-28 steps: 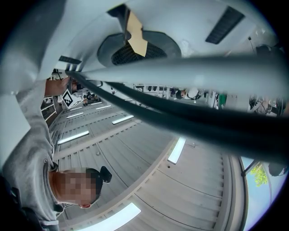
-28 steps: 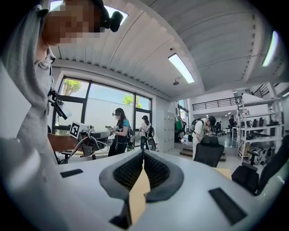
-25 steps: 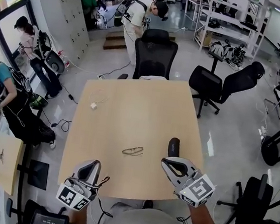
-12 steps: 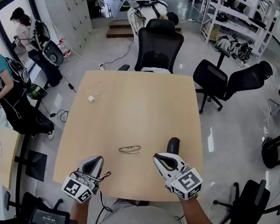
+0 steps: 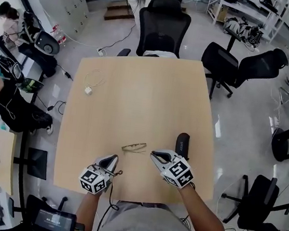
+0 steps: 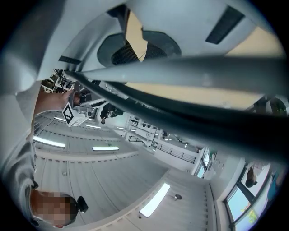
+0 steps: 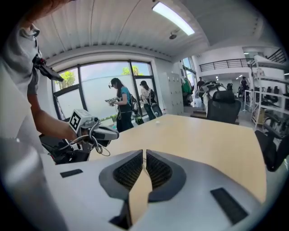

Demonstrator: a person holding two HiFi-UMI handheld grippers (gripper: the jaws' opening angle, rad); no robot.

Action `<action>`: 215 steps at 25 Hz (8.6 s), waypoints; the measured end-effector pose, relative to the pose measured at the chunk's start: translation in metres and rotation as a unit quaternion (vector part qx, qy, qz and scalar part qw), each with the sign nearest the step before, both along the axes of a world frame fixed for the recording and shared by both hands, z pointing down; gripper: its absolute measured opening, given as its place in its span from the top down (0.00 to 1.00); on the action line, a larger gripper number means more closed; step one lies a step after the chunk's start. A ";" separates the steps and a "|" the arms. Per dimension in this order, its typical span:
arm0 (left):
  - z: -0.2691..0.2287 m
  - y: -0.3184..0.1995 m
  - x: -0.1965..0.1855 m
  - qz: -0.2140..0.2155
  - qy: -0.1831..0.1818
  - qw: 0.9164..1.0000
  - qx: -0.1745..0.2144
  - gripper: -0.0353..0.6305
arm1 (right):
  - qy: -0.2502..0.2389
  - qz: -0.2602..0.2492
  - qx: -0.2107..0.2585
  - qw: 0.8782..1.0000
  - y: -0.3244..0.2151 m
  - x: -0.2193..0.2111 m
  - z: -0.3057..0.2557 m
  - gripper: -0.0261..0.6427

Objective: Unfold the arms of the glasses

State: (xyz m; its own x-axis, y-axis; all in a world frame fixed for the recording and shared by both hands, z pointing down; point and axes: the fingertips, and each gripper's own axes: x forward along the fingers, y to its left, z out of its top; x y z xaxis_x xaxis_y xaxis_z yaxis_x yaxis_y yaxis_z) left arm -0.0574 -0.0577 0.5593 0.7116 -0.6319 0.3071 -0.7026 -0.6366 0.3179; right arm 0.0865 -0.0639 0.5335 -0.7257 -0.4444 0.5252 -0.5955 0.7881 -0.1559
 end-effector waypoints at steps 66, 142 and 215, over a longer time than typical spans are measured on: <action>0.179 0.038 0.071 0.469 -0.205 0.852 -0.110 0.93 | 0.044 -0.209 -0.266 0.940 0.005 -0.095 0.183 0.34; 0.183 0.025 0.017 0.521 -0.210 0.813 -0.153 0.93 | 0.152 -0.399 -0.279 0.860 0.078 -0.114 0.188 0.35; 0.165 0.068 0.062 0.445 -0.084 0.827 -0.332 0.80 | 0.301 -0.462 -0.244 0.798 0.176 -0.003 0.196 0.35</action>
State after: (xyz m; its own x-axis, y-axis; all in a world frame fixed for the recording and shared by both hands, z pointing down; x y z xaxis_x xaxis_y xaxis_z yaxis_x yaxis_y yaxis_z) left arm 0.0042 0.0099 0.7241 0.7164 0.4678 0.5177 -0.1188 -0.6493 0.7512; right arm 0.0836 0.1124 0.7293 -0.1760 0.4970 0.8497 0.1215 0.8676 -0.4823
